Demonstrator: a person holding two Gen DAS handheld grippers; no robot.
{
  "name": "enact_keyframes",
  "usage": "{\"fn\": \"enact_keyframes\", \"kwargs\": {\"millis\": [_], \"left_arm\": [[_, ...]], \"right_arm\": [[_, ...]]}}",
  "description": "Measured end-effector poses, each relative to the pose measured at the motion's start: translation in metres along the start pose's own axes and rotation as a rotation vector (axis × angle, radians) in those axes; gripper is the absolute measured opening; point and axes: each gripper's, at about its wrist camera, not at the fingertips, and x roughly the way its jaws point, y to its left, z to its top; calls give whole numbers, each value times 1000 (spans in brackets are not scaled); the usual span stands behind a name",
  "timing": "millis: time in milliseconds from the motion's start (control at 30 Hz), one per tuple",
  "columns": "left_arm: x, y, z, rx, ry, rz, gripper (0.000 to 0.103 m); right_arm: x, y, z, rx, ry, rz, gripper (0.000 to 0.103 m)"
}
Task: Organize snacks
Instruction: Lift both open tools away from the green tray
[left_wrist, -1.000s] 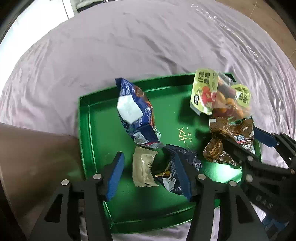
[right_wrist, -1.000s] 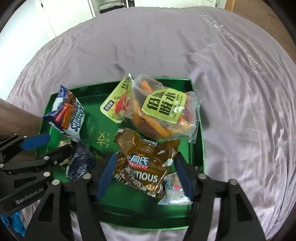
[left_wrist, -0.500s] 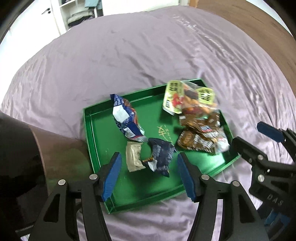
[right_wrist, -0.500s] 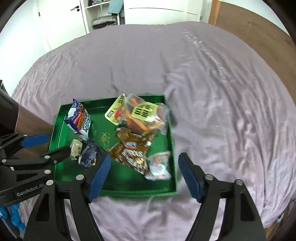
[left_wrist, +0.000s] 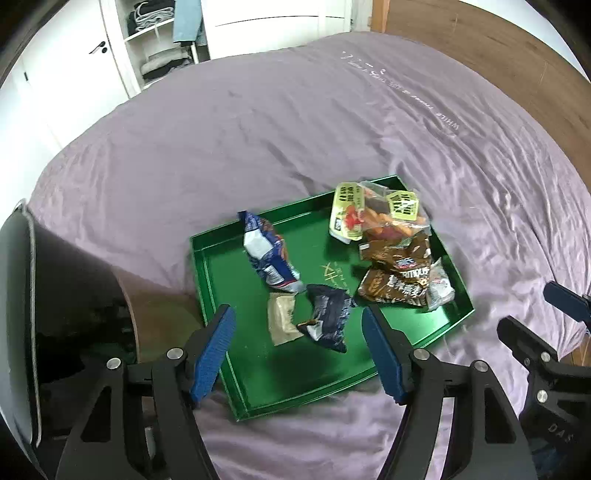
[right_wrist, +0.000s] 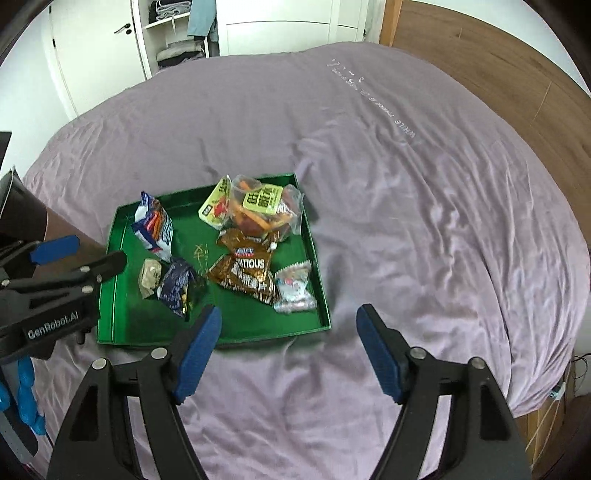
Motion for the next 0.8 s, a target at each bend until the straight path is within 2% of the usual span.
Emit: {"fn": "enact_keyframes", "kwargs": {"millis": [200, 400, 567, 667, 800], "left_arm": [[-14, 0, -6, 5, -5, -28, 72], [-55, -24, -14, 103, -41, -112, 72], [-109, -37, -28, 220, -113, -184, 72], [-139, -29, -37, 266, -153, -197, 72], [-173, 2, -45, 276, -193, -179, 72]], "right_arm": [[-12, 2, -2, -17, -6, -31, 75], [-36, -9, -7, 13, -21, -67, 75], [-70, -11, -18, 28, -47, -73, 75], [-91, -4, -21, 24, -66, -63, 75], [-122, 19, -25, -6, -101, -31, 75]]}}
